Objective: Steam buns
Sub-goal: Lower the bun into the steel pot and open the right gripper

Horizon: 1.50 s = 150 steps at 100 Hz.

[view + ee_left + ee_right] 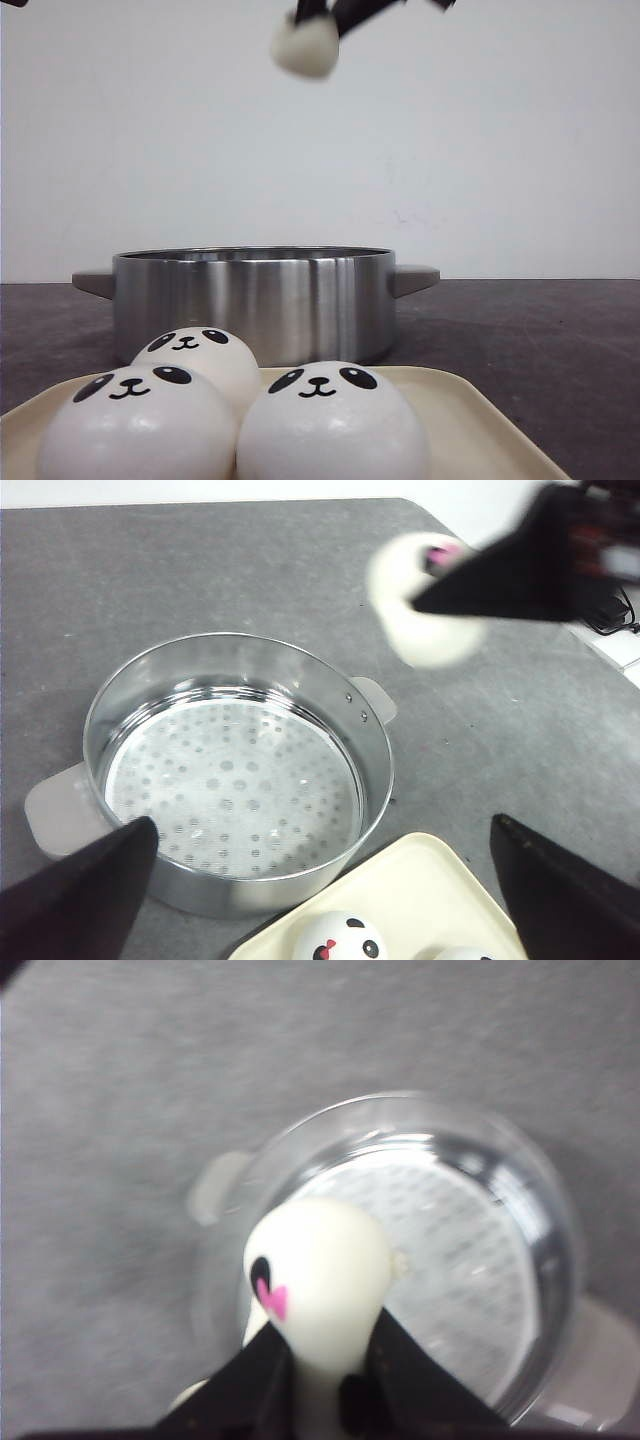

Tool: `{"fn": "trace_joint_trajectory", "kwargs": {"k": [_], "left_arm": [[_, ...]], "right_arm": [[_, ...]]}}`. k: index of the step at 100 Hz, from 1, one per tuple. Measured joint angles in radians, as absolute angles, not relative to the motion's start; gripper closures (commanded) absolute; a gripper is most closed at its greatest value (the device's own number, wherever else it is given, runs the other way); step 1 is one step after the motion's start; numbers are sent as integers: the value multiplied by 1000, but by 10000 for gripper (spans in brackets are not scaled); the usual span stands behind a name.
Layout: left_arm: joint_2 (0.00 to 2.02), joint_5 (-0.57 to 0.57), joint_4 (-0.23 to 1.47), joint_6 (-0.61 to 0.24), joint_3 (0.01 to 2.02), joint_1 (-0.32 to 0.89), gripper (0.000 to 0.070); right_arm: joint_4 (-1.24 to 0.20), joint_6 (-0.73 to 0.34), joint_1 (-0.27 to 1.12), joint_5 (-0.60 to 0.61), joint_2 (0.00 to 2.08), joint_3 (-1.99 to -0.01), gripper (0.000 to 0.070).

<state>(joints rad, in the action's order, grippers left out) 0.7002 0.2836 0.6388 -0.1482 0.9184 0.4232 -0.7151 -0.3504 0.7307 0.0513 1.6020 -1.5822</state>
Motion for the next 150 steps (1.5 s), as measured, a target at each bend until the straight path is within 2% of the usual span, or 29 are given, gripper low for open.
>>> {"fn": "trace_joint_trajectory", "kwargs": {"k": [19, 41, 79, 84, 93, 99, 120, 133, 150], "left_arm": [[700, 284, 640, -148, 918, 423, 27], [700, 284, 642, -148, 918, 423, 27], [700, 283, 647, -148, 918, 423, 27], [700, 284, 647, -148, 918, 423, 27], [700, 283, 647, -148, 918, 423, 27], [700, 283, 647, -148, 918, 423, 27], [700, 283, 647, -149, 918, 423, 27], [700, 283, 649, -148, 918, 423, 27], [700, 283, 676, -148, 918, 423, 27]], "right_arm": [[-735, -274, 688, 52, 1805, -1693, 700], [-723, -258, 651, 51, 1967, -1695, 700], [-670, -241, 618, 49, 2069, -1695, 699], [-674, -237, 614, 50, 2075, -1695, 658], [-678, -229, 614, 50, 2078, -1695, 484], [-675, -224, 614, 49, 2078, -1695, 417], [-689, -215, 612, 27, 2078, -1695, 400], [-694, -213, 612, 27, 2078, -1695, 326], [-700, -213, 612, 27, 2078, -1695, 322]]}}
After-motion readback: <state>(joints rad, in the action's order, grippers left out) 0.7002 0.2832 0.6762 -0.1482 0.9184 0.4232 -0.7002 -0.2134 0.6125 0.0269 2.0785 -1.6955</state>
